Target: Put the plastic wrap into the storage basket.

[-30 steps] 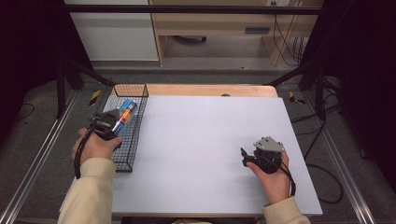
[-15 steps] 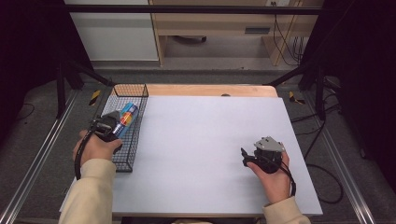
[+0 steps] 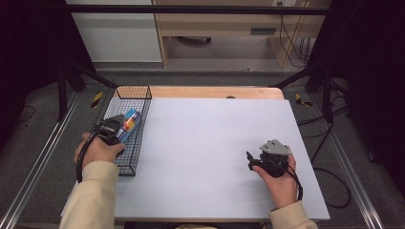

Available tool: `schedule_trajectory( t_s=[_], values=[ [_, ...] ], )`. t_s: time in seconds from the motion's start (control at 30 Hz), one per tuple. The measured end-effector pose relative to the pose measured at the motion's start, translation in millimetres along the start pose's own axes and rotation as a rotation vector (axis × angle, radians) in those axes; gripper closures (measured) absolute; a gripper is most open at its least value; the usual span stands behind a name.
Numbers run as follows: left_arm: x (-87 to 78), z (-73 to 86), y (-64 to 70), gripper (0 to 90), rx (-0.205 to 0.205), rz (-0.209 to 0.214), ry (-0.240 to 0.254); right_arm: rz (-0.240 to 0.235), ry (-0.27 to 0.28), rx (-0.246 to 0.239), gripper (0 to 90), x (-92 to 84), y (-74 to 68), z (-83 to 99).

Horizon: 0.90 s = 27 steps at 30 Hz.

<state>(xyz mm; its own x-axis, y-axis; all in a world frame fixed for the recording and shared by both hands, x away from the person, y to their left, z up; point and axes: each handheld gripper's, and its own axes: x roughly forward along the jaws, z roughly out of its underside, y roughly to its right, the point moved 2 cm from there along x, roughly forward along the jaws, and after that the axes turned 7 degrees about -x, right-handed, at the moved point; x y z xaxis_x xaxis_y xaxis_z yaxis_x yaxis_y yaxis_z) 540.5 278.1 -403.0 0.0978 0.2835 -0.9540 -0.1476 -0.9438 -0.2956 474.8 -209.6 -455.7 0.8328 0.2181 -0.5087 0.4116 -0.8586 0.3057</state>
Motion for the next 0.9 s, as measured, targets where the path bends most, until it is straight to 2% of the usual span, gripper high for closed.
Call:
schedule_trajectory(
  t_s=[0.5,0.6,0.77,0.9],
  values=[
    [1.3,-0.4,-0.4,31.3,-0.001,0.011,0.002,-0.005,-0.007,-0.006,15.3,0.8,-0.5,0.5],
    [0.7,0.0,-0.1,31.2,0.011,0.005,0.006,-0.007,-0.009,-0.008,15.2,0.9,-0.8,0.4],
    [-1.5,0.9,-0.6,30.6,0.003,0.017,0.034,-0.012,-0.015,-0.017,14.7,1.9,-1.5,0.6],
    [-5.2,3.0,-4.6,24.4,-0.016,0.039,0.067,-0.009,-0.013,-0.008,14.7,1.5,-0.5,1.0]
  ],
)
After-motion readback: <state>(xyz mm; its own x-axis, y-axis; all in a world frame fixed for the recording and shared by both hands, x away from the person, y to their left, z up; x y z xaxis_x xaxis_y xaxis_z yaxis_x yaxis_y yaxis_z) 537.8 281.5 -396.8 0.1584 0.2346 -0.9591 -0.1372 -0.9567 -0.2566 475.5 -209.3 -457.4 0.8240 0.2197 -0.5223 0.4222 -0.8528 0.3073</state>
